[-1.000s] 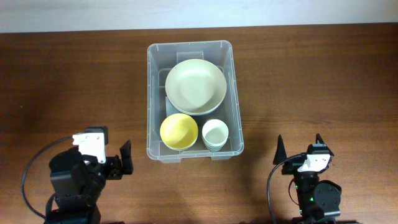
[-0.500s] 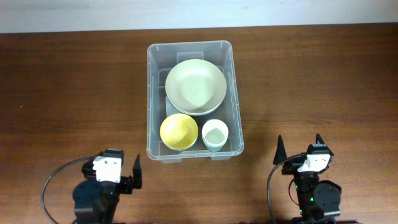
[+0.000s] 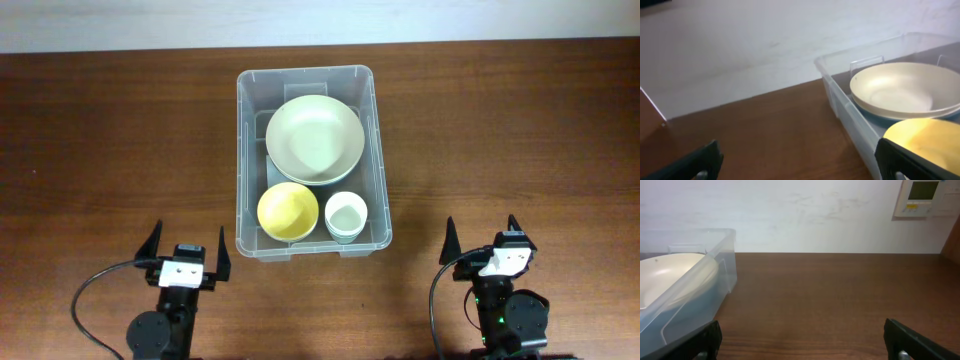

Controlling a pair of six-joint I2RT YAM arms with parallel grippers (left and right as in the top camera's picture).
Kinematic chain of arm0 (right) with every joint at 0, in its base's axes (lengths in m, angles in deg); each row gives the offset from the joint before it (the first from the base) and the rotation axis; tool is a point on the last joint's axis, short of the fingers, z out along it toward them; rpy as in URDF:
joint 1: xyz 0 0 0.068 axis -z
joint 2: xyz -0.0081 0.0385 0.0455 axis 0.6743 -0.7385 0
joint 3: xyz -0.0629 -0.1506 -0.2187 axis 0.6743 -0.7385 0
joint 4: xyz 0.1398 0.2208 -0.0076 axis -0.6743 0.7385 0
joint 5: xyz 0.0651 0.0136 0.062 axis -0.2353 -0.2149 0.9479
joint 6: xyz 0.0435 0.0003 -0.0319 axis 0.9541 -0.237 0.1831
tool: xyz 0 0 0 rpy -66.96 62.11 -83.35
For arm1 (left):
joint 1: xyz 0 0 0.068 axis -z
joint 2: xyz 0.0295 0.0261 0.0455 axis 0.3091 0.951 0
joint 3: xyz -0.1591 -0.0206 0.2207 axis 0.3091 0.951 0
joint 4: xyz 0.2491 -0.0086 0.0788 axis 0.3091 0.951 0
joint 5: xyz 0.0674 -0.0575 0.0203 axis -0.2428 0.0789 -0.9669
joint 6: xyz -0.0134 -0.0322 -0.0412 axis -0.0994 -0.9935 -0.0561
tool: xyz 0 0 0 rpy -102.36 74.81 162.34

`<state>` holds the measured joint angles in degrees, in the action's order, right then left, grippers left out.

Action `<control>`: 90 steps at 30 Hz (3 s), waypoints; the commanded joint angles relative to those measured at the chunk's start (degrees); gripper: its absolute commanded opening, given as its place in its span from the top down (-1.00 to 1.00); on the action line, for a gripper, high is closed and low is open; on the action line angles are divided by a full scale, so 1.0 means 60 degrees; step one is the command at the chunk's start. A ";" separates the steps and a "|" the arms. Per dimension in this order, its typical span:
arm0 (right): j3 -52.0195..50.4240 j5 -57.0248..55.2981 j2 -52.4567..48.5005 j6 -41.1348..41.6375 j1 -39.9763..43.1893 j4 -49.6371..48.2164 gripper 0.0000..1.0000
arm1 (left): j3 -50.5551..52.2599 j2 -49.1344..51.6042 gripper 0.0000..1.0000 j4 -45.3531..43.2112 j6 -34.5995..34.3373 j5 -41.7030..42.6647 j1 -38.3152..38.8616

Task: Pack container

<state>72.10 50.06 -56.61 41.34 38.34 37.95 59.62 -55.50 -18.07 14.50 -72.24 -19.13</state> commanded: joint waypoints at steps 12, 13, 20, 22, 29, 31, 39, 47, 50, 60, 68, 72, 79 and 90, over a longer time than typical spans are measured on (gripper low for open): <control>-0.0062 0.0055 0.0080 0.0000 0.0062 0.0069 -0.98 | 0.0178 -0.0149 -0.99 0.0550 0.0889 -0.0328 0.0047; -0.0062 0.0055 0.0080 0.0000 0.0062 0.0069 -0.98 | 0.0178 -0.0149 -0.99 0.0539 0.0820 -0.0306 0.0047; -0.0062 0.0055 0.0080 0.0000 0.0062 0.0069 -0.98 | 0.0175 -0.0146 -0.99 0.0528 0.0659 -0.0244 0.0044; -0.0062 0.0055 0.0080 0.0000 0.0062 0.0069 -0.98 | 0.0178 -0.0146 -0.99 0.0528 0.0659 -0.0244 0.0044; -0.0062 0.0055 0.0080 0.0000 0.0062 0.0069 -0.98 | 0.0175 -0.0146 -1.00 0.0488 0.0659 -0.0244 0.0044; -0.0062 0.0055 0.0080 0.0000 0.0062 0.0069 -0.98 | 0.0175 -0.0146 -0.99 0.0441 0.0444 -0.0244 0.0044; -0.0062 0.0055 0.0080 0.0000 0.0062 0.0069 -0.98 | 0.0175 -0.0146 -0.99 -0.0364 -0.0299 -0.1198 0.0036; -0.0062 0.0055 0.0080 0.0000 0.0062 0.0069 -0.98 | 0.0175 -0.0146 -0.99 0.0382 -0.1752 -0.1537 0.0036; -0.0062 0.0055 0.0080 0.0000 0.0062 0.0069 -0.98 | 0.0175 -0.0146 -0.99 0.0528 -0.2313 -0.1490 0.0040; -0.0062 0.0055 0.0080 0.0000 0.0062 0.0069 -0.98 | 0.0175 -0.0146 -0.99 0.0561 -0.2463 -0.1191 0.0040; -0.0062 0.0055 0.0080 0.0000 0.0062 0.0069 -0.99 | 0.0175 -0.0146 -1.00 0.0583 -0.2459 -0.1002 0.0040; -0.0062 0.0055 0.0080 0.0000 0.0062 0.0069 -0.98 | 0.0171 -0.0146 -0.99 0.0594 -0.2459 -0.0911 0.0040; -0.0062 0.0055 0.0080 0.0000 0.0062 0.0069 -0.98 | 0.0171 -0.0146 -0.99 0.0594 -0.2459 -0.0878 0.0040; -0.0062 0.0055 0.0080 0.0000 0.0062 0.0069 -0.98 | 0.0171 -0.0146 -0.99 0.0594 -0.2455 -0.0878 0.0040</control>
<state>72.10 50.06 -56.61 41.32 38.34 37.95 60.28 -55.80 -14.55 0.34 -78.17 -19.09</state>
